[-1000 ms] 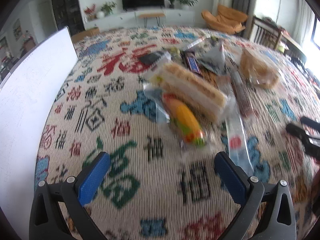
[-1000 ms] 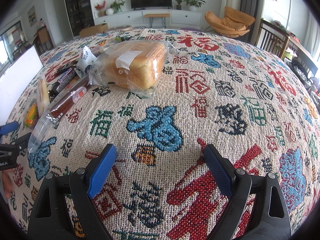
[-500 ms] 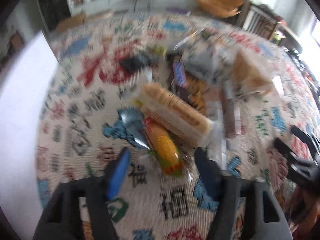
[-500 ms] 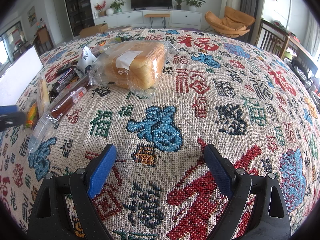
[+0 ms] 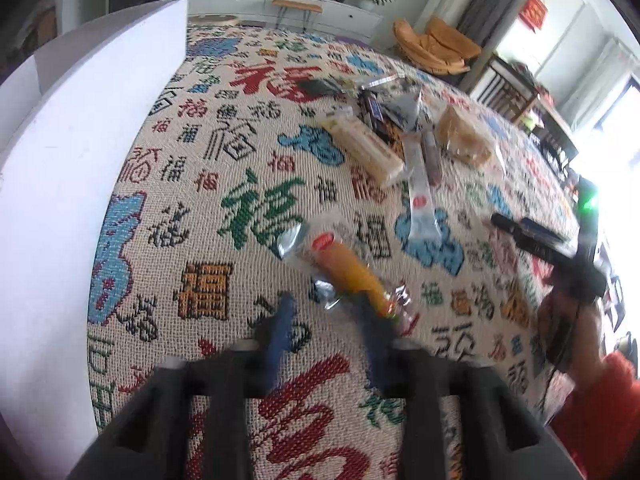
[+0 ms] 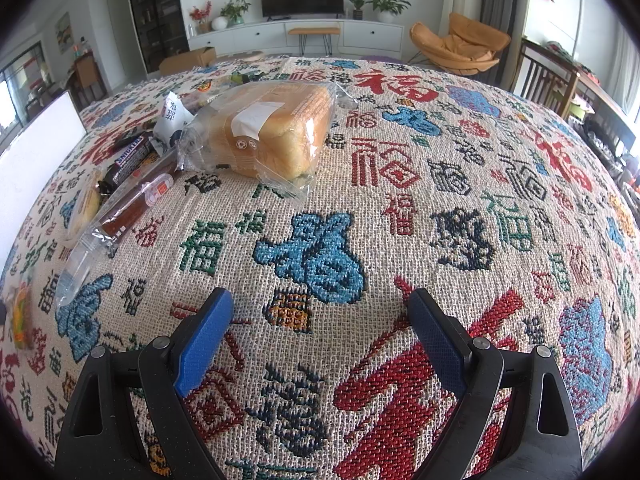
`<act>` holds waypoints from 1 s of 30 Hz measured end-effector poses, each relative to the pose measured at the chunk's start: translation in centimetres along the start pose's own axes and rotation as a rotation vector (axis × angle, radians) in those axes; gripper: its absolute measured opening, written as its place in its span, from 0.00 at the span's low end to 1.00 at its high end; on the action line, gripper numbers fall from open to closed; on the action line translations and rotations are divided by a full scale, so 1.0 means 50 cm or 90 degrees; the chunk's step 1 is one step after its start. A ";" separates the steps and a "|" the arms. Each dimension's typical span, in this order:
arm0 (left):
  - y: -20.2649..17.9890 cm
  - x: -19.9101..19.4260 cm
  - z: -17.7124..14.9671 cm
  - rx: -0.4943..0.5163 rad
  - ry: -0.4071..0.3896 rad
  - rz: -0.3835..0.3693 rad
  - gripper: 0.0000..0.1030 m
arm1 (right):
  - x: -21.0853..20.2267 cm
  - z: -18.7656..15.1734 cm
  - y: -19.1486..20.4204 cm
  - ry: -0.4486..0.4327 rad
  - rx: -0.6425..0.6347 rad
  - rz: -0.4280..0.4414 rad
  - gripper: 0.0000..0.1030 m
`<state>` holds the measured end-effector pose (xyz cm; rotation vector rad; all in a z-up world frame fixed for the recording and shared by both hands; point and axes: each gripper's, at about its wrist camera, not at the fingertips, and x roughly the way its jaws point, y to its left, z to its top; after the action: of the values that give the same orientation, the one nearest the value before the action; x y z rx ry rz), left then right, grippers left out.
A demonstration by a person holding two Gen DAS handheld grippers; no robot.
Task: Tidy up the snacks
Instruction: 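Lower the left tool onto the yellow corn snack and close on it, then close the right tool on the brown sausage stick while the left tool lifts the corn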
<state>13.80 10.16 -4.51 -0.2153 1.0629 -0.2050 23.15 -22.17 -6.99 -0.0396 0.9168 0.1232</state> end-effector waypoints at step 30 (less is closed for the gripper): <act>0.046 -0.010 -0.013 0.021 -0.033 -0.067 0.58 | 0.027 0.122 0.130 0.224 0.116 0.234 0.15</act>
<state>13.12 12.42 -5.04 -0.2460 0.9963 -0.3090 27.97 -15.05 -4.21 0.2856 1.2772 0.3826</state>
